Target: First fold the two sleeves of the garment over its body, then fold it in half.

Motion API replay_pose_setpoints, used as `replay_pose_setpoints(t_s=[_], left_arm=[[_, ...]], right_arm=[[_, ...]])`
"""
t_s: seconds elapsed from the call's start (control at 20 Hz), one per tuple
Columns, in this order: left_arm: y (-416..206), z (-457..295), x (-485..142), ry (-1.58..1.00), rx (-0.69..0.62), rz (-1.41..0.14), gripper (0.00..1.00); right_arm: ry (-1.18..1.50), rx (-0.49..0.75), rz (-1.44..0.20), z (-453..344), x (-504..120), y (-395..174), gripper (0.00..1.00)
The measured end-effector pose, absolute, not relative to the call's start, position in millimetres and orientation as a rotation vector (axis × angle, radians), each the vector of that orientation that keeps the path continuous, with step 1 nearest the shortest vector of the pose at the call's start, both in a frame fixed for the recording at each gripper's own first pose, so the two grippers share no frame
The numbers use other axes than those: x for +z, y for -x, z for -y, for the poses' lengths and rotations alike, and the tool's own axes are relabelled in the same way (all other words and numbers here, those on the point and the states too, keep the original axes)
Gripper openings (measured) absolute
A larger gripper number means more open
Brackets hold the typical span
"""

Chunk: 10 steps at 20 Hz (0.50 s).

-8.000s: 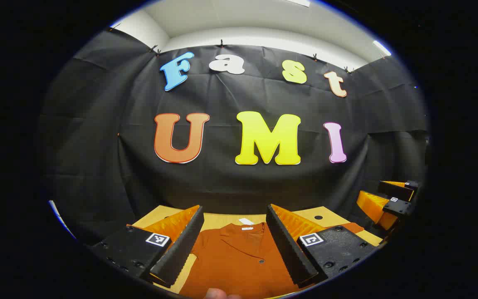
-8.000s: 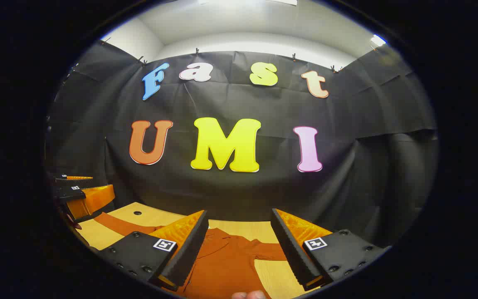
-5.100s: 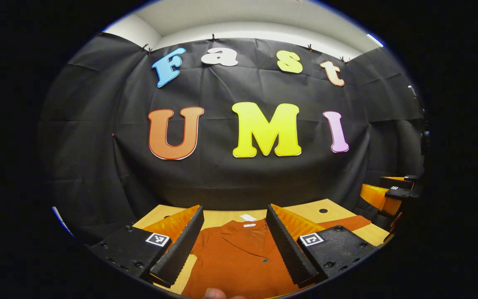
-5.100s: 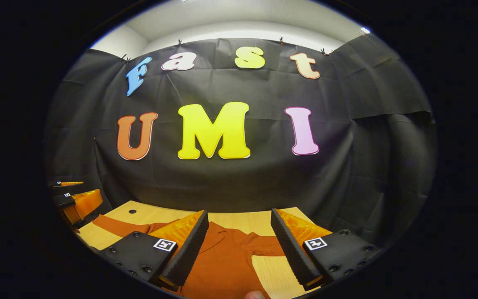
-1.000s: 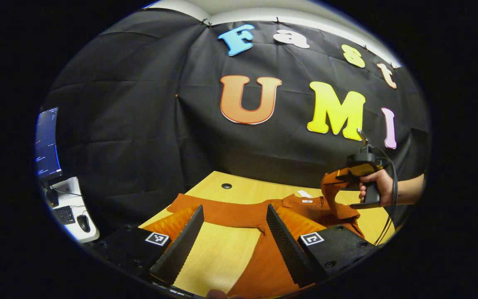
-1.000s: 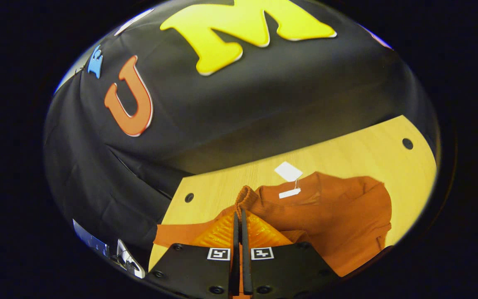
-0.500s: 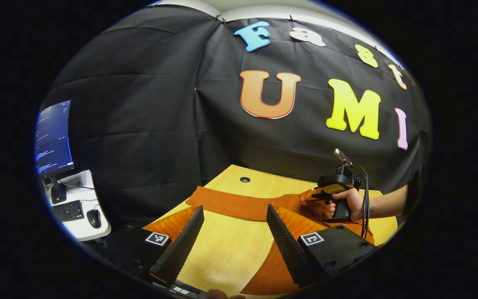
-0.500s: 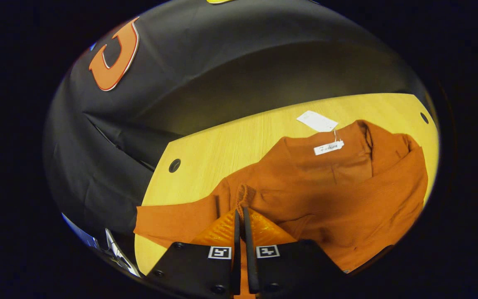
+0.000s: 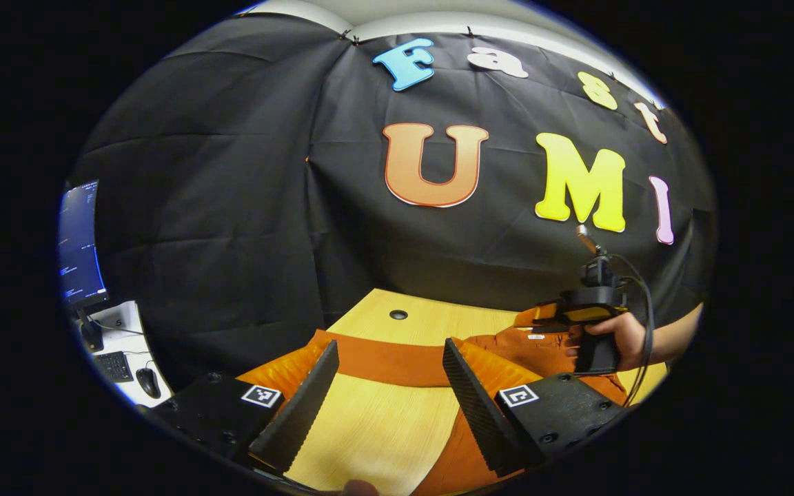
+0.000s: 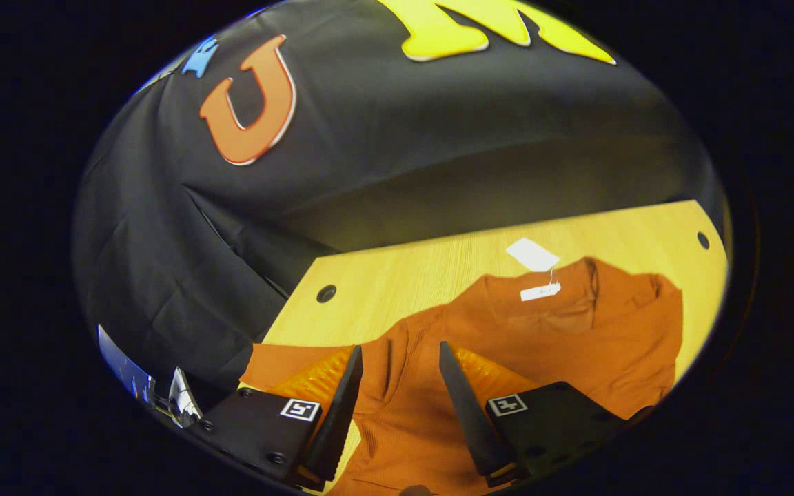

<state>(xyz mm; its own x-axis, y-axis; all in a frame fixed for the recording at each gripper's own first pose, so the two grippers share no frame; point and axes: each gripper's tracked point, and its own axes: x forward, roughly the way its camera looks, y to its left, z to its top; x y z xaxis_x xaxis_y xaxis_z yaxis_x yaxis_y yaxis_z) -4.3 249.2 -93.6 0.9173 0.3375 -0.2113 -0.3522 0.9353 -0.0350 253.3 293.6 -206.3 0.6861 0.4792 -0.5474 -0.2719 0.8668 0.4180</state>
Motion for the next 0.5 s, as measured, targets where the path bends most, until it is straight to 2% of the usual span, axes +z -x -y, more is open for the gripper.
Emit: replay_pose_setpoints(t_s=[0.15,0.35,0.5], left_arm=[[-14,-261,-99,0.07,0.344,-0.197,0.99],[-43,-281,-112,0.079,0.307,-0.205,0.99],[-69,-315,-135,0.102,0.281,-0.219,0.99]], right_arm=[[-0.289,0.438,-0.618,-268,-167,-237,0.81],[-0.283,0.461,-0.556,-241,-121,-199,0.8],[-0.291,0.48,-0.566,-220,-104,-164,0.8]])
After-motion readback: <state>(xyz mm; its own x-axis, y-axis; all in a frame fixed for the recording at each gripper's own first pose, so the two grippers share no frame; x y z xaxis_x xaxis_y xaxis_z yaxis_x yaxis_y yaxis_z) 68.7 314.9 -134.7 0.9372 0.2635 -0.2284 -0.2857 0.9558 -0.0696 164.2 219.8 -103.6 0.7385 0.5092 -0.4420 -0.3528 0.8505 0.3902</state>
